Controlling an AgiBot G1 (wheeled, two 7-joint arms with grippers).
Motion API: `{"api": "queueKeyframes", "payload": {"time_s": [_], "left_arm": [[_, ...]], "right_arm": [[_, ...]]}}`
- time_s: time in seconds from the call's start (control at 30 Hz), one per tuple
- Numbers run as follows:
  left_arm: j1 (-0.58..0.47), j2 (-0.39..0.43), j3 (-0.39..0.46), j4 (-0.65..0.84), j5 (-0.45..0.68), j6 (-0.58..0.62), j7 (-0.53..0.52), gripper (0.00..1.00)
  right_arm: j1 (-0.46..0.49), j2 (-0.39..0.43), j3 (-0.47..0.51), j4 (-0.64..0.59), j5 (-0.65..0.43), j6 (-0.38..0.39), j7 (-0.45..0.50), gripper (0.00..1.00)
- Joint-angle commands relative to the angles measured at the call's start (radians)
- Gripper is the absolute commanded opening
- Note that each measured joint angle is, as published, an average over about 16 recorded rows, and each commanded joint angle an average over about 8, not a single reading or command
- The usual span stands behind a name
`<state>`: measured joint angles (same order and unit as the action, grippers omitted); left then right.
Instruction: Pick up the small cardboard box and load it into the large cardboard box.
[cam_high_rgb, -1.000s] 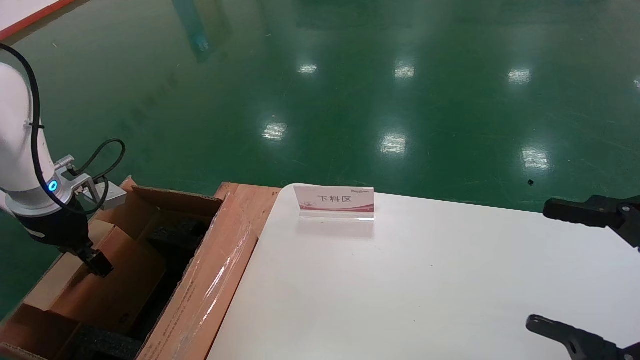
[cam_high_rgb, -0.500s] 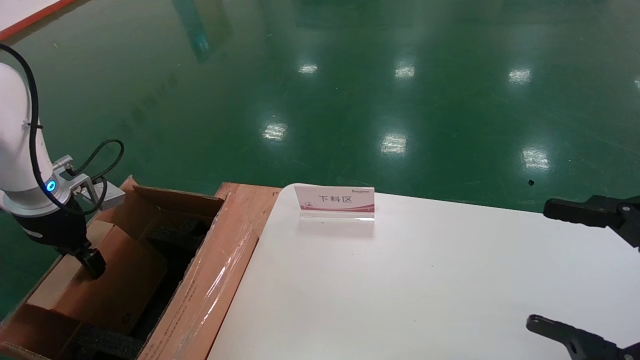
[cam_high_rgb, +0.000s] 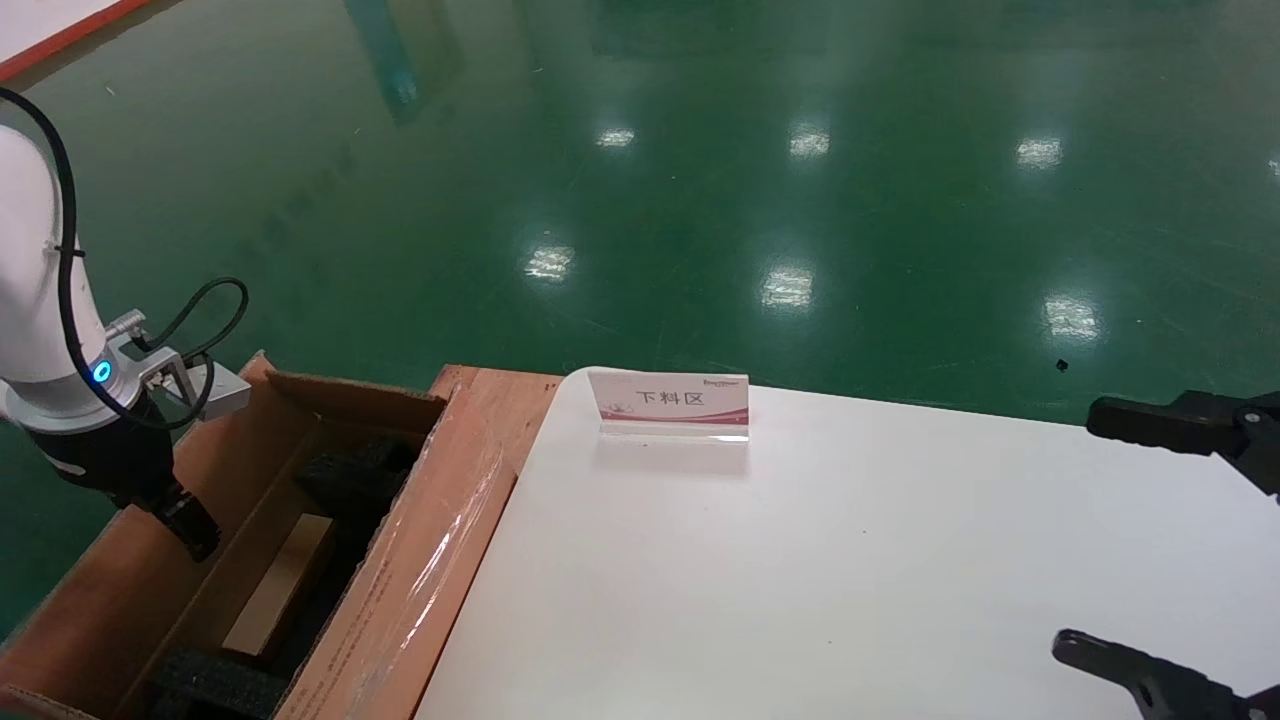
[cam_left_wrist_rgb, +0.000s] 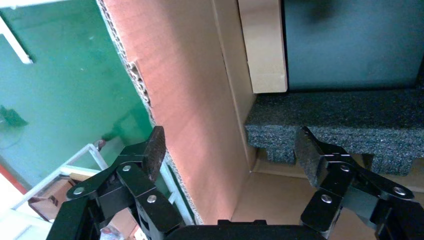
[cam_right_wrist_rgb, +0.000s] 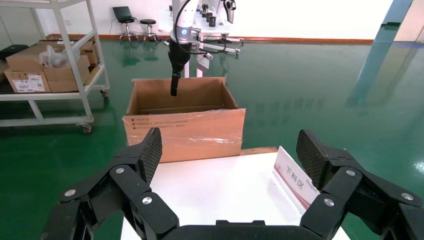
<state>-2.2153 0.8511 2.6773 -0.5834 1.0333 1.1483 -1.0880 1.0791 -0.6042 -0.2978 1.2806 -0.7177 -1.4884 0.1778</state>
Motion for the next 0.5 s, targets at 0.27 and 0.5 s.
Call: {"api": "queueKeyframes", "payload": {"time_s": [0.27,0.5], "left_arm": [[-0.154,-0.008,-0.049,-0.115,-0.005,-0.084,0.056,1.00],[-0.320,-0.078,-0.117,-0.308,-0.022,-0.221,0.096,1.00]], "right_arm": [[0.000,0.000,0.000,0.000,0.000,0.000,0.000,1.00],[0.000,0.000,-0.001,-0.001,0.000,0.000,-0.001,1.00]]}}
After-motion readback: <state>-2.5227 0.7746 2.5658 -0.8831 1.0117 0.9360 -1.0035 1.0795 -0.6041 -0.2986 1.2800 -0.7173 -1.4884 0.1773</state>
